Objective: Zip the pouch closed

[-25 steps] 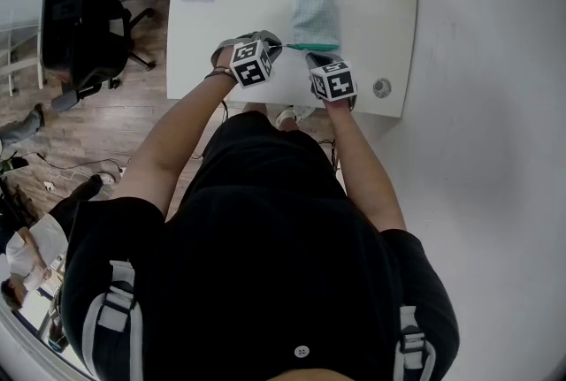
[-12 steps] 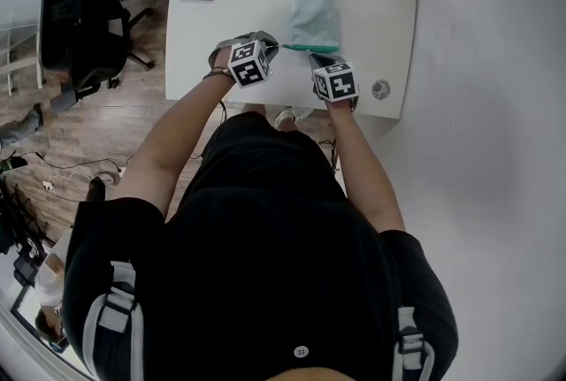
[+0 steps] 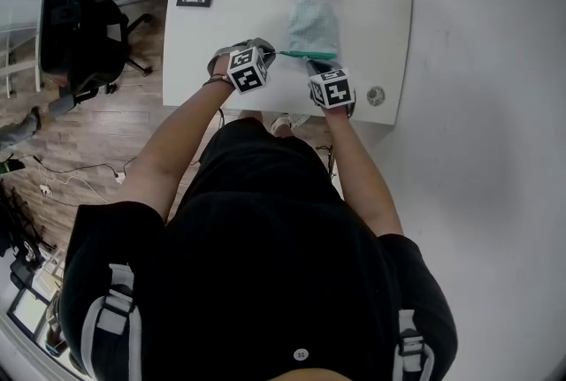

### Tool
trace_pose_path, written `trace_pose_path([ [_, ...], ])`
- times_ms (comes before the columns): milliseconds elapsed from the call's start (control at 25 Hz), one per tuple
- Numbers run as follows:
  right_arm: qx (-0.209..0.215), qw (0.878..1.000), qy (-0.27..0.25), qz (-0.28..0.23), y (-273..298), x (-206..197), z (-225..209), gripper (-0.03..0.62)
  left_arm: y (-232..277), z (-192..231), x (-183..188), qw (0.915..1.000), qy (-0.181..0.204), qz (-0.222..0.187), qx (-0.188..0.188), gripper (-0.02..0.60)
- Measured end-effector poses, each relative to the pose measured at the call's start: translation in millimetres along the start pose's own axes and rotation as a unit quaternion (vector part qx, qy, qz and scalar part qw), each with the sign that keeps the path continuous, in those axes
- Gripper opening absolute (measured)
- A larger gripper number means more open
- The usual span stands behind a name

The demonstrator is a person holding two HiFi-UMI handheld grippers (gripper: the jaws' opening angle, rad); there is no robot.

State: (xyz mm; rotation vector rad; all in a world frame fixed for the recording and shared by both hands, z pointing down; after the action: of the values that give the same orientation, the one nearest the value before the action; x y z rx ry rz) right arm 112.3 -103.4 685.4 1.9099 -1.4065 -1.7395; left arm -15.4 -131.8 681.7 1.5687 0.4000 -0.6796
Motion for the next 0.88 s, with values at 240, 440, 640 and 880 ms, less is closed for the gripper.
trace_pose_path([
  [240,-0.004,1.000,-0.001,0.000,-3.1,-3.1,-8.1,0.014,6.3,0.9,4.0,1.0000,0.002,0.004,0.009,0.011],
  [440,-0.019,1.000,0.001,-0.002,-6.6,-5.0,-18.5,0.012,5.7,5.6,-2.5,0.9996,-0.006,0.013,0.023,0.008],
  [640,-0.031,0.999,0.014,0.001,-13.6,-12.2,-33.2,0.012,-2.3,13.8,-15.8,0.9990,-0.023,0.022,0.031,0.008],
  [880,-0.040,0.999,0.027,-0.004,-17.0,-15.7,-39.8,0.011,-3.9,16.8,-24.6,0.9985,-0.028,0.031,0.036,0.008],
])
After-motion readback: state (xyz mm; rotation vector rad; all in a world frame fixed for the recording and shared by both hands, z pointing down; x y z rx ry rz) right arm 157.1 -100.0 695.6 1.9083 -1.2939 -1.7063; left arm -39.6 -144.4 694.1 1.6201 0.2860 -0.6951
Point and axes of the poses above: the fingertips, and each gripper's own axes: y forward along the fingers, z to its left, x out of its top, the point moved 4 cm from there along -y, backward along the fingers, and after that the axes turned 12 degrees about -z, right-handed, at the moved point
